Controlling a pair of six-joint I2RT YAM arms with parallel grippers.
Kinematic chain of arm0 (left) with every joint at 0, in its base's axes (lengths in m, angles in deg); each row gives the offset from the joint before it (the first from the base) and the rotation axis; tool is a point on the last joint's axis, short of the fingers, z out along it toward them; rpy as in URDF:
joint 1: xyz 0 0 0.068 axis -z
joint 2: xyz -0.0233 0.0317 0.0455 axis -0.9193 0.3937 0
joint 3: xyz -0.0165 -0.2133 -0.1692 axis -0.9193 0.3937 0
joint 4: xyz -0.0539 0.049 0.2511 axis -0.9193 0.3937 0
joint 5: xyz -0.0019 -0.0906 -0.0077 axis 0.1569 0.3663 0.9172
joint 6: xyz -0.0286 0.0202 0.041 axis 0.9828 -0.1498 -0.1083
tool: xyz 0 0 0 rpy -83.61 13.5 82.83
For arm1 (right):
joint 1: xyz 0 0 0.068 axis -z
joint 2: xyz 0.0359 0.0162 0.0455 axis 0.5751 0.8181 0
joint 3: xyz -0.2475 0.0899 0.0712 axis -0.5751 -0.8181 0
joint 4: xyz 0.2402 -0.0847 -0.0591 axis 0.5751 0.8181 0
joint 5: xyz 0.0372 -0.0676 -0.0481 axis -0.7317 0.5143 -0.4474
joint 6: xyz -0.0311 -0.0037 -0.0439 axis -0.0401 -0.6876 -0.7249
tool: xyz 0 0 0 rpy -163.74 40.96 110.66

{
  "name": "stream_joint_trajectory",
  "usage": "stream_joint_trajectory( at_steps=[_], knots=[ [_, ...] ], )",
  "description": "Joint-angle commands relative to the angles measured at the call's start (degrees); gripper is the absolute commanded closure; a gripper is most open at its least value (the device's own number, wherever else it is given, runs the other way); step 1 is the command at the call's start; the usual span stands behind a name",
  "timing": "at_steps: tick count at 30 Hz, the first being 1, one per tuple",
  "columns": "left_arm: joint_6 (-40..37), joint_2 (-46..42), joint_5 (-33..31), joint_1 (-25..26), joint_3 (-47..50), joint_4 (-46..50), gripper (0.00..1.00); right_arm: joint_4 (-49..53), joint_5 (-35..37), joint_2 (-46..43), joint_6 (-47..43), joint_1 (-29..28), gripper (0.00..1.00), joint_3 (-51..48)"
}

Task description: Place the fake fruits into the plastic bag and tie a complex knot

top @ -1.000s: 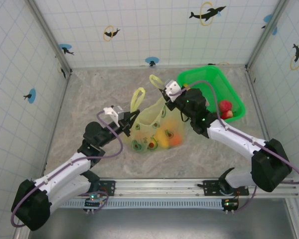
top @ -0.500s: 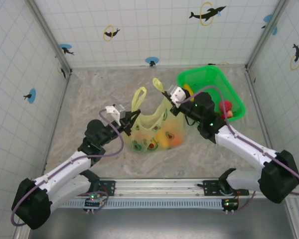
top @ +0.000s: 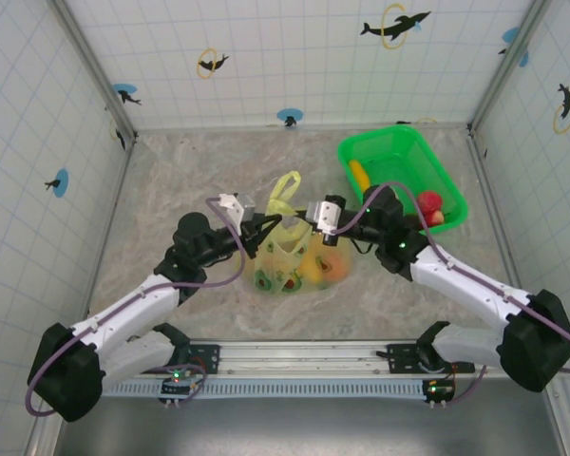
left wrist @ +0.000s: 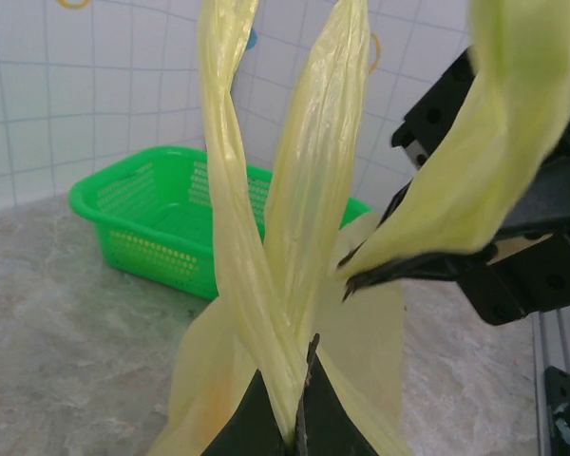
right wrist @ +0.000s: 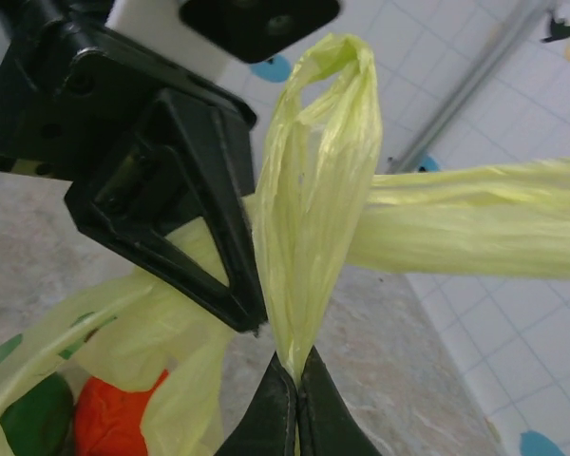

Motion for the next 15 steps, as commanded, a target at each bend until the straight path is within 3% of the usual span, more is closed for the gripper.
stream_joint_trajectory(
  at_steps=[1, 15],
  knots=[
    [-1.6, 0.0, 4.8, 0.3, -2.0, 0.4, 0.99, 7.1, -1.1, 2.4, -4.9, -1.1, 1.00, 4.8],
    [-4.1, -0.9, 7.1, 0.4, -1.7, 0.9, 0.74, 10.8, -0.5, 4.2, -5.1, -1.7, 1.00, 8.5]
  ],
)
